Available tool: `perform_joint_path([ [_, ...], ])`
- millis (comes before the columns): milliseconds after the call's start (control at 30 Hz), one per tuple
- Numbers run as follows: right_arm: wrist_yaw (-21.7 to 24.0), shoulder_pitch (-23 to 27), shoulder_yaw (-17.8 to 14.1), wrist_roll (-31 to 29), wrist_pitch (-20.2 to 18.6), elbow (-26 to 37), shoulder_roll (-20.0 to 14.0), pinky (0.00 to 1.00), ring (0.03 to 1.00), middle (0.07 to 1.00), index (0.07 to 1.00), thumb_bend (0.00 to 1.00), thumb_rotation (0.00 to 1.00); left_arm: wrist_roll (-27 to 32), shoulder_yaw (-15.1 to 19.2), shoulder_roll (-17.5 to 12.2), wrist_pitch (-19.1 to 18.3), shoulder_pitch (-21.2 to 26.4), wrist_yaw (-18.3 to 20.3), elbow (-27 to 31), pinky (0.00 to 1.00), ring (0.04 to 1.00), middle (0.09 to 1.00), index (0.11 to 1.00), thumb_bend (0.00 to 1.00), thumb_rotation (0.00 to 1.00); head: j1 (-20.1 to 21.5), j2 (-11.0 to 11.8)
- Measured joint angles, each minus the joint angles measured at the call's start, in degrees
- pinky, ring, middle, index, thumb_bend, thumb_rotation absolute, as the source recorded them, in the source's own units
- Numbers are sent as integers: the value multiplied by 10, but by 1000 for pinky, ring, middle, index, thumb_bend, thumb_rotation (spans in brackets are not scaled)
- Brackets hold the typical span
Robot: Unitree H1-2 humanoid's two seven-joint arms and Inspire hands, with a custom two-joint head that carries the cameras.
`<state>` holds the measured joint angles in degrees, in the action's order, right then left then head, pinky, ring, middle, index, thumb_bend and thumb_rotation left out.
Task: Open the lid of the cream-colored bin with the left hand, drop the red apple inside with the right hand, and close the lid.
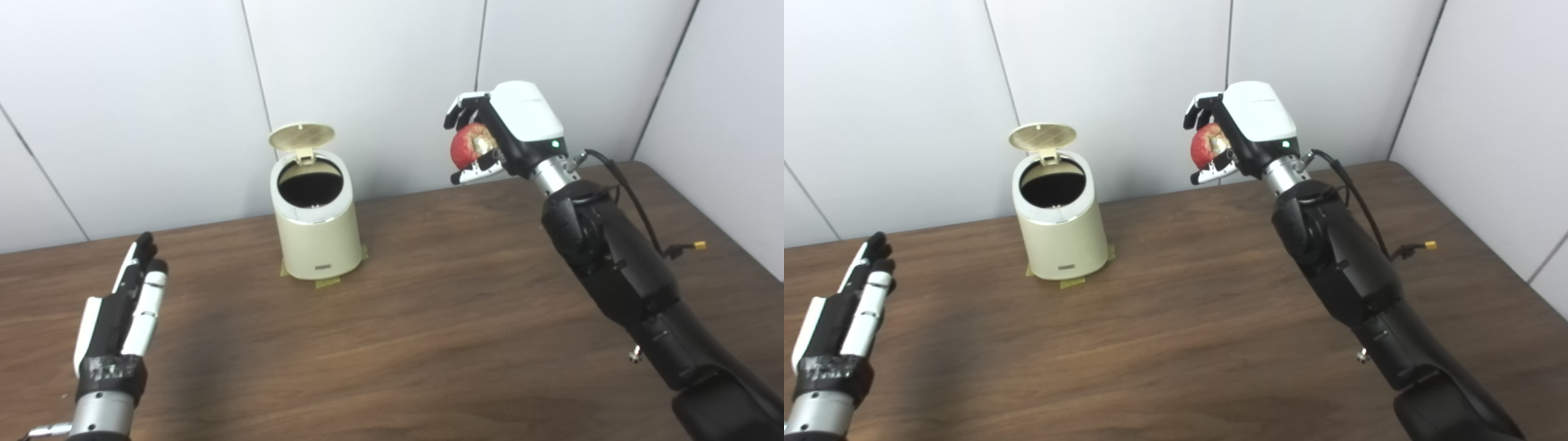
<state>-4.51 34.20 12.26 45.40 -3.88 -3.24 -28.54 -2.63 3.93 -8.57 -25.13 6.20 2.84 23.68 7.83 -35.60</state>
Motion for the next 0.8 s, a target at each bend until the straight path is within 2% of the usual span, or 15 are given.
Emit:
perform_joint_path([
  [200, 2, 24, 4, -1, 21, 16, 54, 373, 382, 508, 533, 511, 0, -4, -9, 7, 18, -8, -2, -15, 1000, 1000, 997, 973, 358, 709, -26, 5],
  [467, 14, 51, 25, 9, 21, 25, 123, 363, 393, 526, 528, 511, 0, -33, -16, 6, 42, -15, -6, -33, 1000, 1000, 987, 969, 400, 762, -41, 16],
  [633, 0, 69, 31, 10, 26, -14, 161, 373, 385, 516, 540, 510, 0, -35, -22, 7, 52, -15, -5, -34, 1000, 1000, 989, 976, 382, 764, -47, 25],
  [800, 1, 70, 40, 11, 27, -46, 176, 366, 384, 517, 543, 509, 0, -41, -30, 13, 55, -15, -7, -36, 1000, 999, 990, 973, 360, 740, -58, 30],
])
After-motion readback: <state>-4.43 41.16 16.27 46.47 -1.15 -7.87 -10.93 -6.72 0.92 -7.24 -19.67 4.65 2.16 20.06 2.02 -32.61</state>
